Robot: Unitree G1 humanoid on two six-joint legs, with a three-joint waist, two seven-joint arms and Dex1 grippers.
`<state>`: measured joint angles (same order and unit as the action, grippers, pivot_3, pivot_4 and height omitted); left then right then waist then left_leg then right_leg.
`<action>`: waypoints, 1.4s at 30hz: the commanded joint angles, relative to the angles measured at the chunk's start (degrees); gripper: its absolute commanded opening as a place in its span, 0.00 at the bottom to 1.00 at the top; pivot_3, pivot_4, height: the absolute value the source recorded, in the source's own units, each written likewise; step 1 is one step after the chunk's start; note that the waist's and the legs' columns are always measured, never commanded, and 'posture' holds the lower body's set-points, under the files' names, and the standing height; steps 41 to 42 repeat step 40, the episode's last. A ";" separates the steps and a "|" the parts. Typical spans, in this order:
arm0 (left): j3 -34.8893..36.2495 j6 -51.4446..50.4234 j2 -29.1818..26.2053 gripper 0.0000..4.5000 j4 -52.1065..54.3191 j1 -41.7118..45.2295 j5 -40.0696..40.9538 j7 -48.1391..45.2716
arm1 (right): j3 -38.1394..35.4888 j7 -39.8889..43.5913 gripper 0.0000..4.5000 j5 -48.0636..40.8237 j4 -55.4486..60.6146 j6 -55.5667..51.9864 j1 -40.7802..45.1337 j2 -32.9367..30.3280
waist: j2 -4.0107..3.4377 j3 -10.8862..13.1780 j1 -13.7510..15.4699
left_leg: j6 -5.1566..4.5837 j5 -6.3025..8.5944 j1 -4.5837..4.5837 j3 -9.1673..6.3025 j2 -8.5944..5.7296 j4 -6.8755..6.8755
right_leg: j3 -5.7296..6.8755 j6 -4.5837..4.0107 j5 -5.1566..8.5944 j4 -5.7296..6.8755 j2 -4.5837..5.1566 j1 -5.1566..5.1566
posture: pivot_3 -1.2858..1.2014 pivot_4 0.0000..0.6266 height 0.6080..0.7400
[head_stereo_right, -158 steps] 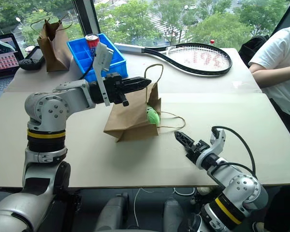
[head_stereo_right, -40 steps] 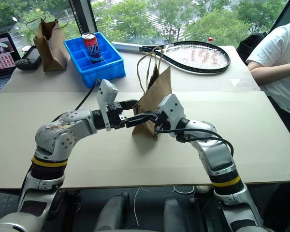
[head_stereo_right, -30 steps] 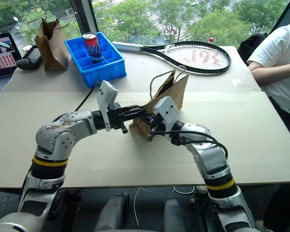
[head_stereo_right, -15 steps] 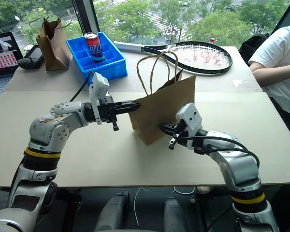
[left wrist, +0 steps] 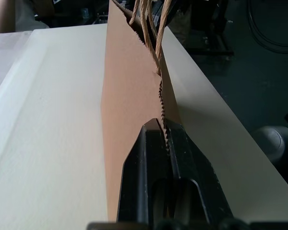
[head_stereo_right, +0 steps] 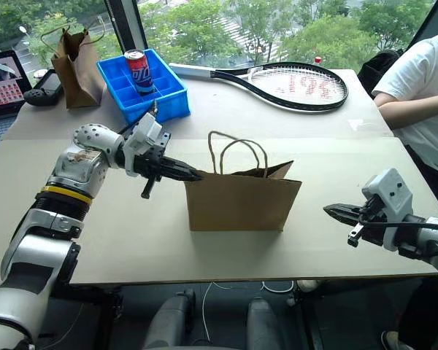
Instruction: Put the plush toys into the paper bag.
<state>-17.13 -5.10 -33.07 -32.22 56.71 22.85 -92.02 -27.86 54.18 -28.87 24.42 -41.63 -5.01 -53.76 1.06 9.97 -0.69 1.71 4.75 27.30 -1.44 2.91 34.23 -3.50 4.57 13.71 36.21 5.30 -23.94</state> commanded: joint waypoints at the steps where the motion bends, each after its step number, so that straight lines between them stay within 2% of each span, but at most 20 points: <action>1: -2.54 4.70 -0.64 0.01 -3.24 1.55 -1.19 -0.48 | -3.30 -0.02 0.00 -0.33 0.99 1.11 -0.27 -1.26 | 0.00 0.00 -0.08 | 0.00 0.00 0.00 0.00 0.00 0.02 | 0.00 0.04 0.02 0.01 0.00 0.00 | 0.52 0.24 1.00; 2: -2.25 4.63 -0.27 0.01 -4.09 1.73 -2.13 -0.48 | -3.31 -0.24 0.00 -0.35 1.15 1.00 -0.19 -1.27 | 0.00 0.00 -0.05 | 0.00 0.00 -0.01 0.00 0.00 0.03 | -0.01 0.05 0.03 0.02 0.00 0.01 | 0.52 0.24 1.00; 5: -2.79 -1.63 -1.00 0.18 -3.01 1.66 -0.63 -0.48 | -3.16 -0.70 0.00 -0.63 1.43 0.49 0.35 -1.44 | 0.00 0.00 -0.04 | 0.00 0.00 0.00 0.00 0.00 0.13 | -0.01 0.09 0.04 0.04 0.00 0.05 | 0.52 0.24 1.00; 9: -0.44 -6.57 -4.42 0.52 1.49 0.21 1.93 -0.48 | -2.14 -0.07 0.00 -1.35 0.32 0.64 1.45 -1.66 | 0.01 0.01 -0.18 | 0.00 0.00 0.03 0.01 0.00 0.20 | -0.04 0.11 0.05 0.07 0.00 0.03 | 0.52 0.24 1.00; 11: 2.41 -11.32 -6.71 0.66 4.75 -0.71 4.24 -0.48 | -1.84 0.56 0.00 -2.07 -0.58 0.89 1.78 -1.55 | 0.01 0.01 -0.33 | 0.00 0.00 0.02 0.01 0.01 0.18 | -0.05 0.11 0.05 0.10 -0.01 0.02 | 0.52 0.24 1.00; 12: 3.45 -13.03 -7.38 0.69 5.89 -1.09 4.92 -0.48 | -1.79 0.76 0.00 -2.32 -0.83 0.92 1.87 -1.48 | 0.01 0.01 -0.30 | 0.00 0.00 0.01 0.01 0.01 0.18 | -0.05 0.11 0.05 0.10 -0.01 0.01 | 0.52 0.24 1.00; 13: 5.30 -16.15 -8.14 0.81 7.15 -1.68 6.01 0.40 | -1.76 1.11 0.00 -2.71 -1.04 1.00 1.83 -1.24 | 0.01 0.01 -0.28 | 0.00 0.00 0.02 0.00 0.01 0.18 | -0.06 0.11 0.05 0.13 -0.01 -0.01 | 0.52 0.24 1.00; 14: 7.98 -20.23 -9.29 0.89 8.55 -3.13 8.12 1.79 | -1.70 1.39 0.00 -3.25 -1.35 1.75 1.87 -0.32 | 0.01 0.01 -0.22 | 0.00 0.00 0.02 0.01 0.01 0.17 | -0.06 0.10 0.05 0.13 -0.01 -0.01 | 0.52 0.24 1.00; 16: 12.81 -27.09 -11.16 0.97 11.21 -6.40 11.70 4.51 | -1.84 1.18 0.00 -3.99 -1.82 2.68 1.90 1.39 | 0.00 0.00 -0.33 | 0.00 0.00 0.01 0.01 0.02 0.18 | -0.06 0.11 0.05 0.13 -0.01 0.01 | 0.52 0.24 1.00; 20: 23.84 -33.17 -13.35 0.97 19.56 -20.50 15.62 14.16 | -4.31 1.55 0.00 -7.73 -2.15 0.75 -0.07 3.84 | -0.04 -0.02 -0.72 | -0.01 0.01 -0.09 0.05 0.03 0.17 | -0.12 0.11 0.05 0.33 0.00 0.00 | 0.52 0.24 1.00; 23: 30.29 -31.09 -9.89 1.00 26.61 -29.57 14.40 25.78 | -6.08 0.91 0.18 -9.40 -1.76 1.09 -1.59 4.92 | 0.03 0.00 -0.07 | -0.01 0.01 -0.11 0.03 0.02 0.21 | -0.14 -0.02 0.10 0.65 -0.01 -0.08 | 0.52 0.24 1.00; 24: 31.35 -28.59 -8.57 1.00 29.72 -33.89 11.90 30.11 | -6.70 0.02 0.23 -9.88 -1.78 1.44 -1.73 5.83 | 0.08 -0.02 0.10 | -0.01 0.01 -0.11 0.03 0.04 0.26 | -0.13 -0.04 0.11 0.66 -0.02 -0.06 | 0.52 0.24 1.00; 25: 32.06 -27.14 -7.66 1.00 32.61 -37.64 10.19 33.15 | -7.08 -0.74 0.34 -10.03 -1.85 1.88 -1.88 6.60 | 0.11 -0.05 0.19 | 0.01 0.02 -0.12 0.04 0.05 0.29 | -0.13 -0.04 0.12 0.66 -0.01 -0.01 | 0.52 0.24 1.00; 27: 33.49 -25.93 -6.51 1.00 38.14 -44.68 7.83 38.00 | -7.18 -1.84 0.45 -9.63 -1.68 2.57 -2.48 7.84 | 0.17 -0.08 0.17 | 0.23 0.16 -0.19 0.09 0.04 0.33 | -0.14 -0.07 0.11 0.56 0.04 0.11 | 0.52 0.24 1.00; 28: 33.92 -25.68 -6.15 1.00 39.96 -47.41 7.27 39.50 | -7.19 -2.24 0.58 -9.51 -1.75 2.93 -2.57 8.42 | 0.19 -0.08 0.16 | 0.42 0.28 -0.18 0.11 0.04 0.38 | -0.14 -0.11 0.08 0.55 0.05 0.13 | 0.52 0.24 1.00; 31: 35.23 -26.45 -4.67 1.00 44.10 -52.12 8.45 42.27 | -7.15 -3.01 0.76 -9.05 -2.74 4.12 -2.33 9.23 | 0.22 -0.09 0.15 | 0.48 0.32 -0.14 0.14 0.05 0.37 | -0.15 -0.09 0.09 0.50 0.05 0.01 | 0.52 0.24 1.00; 32: 34.61 -25.82 -4.64 1.00 45.16 -54.28 6.61 43.84 | -6.78 -3.87 0.87 -8.42 -3.21 5.02 -1.96 9.93 | 0.22 -0.09 0.18 | 0.49 0.33 -0.16 0.17 0.06 0.38 | -0.15 -0.09 0.09 0.51 0.08 0.02 | 0.52 0.24 1.00; 34: 34.83 -25.73 -4.07 1.00 46.14 -57.29 6.51 44.74 | -5.75 -5.53 0.99 -7.51 -3.13 6.38 -1.87 11.36 | 0.24 -0.14 0.06 | 0.51 0.34 -0.16 0.19 0.06 0.37 | -0.15 -0.10 0.09 0.50 0.09 -0.02 | 0.52 0.24 1.00; 42: 34.38 -24.90 -2.56 1.00 44.70 -56.70 6.11 48.28 | -4.71 -7.30 0.99 -3.27 -5.22 11.36 -2.51 11.93 | 0.23 -0.15 0.12 | 0.53 0.35 -0.19 0.25 0.05 0.36 | -0.16 -0.10 0.08 0.46 0.12 -0.13 | 0.52 0.24 1.00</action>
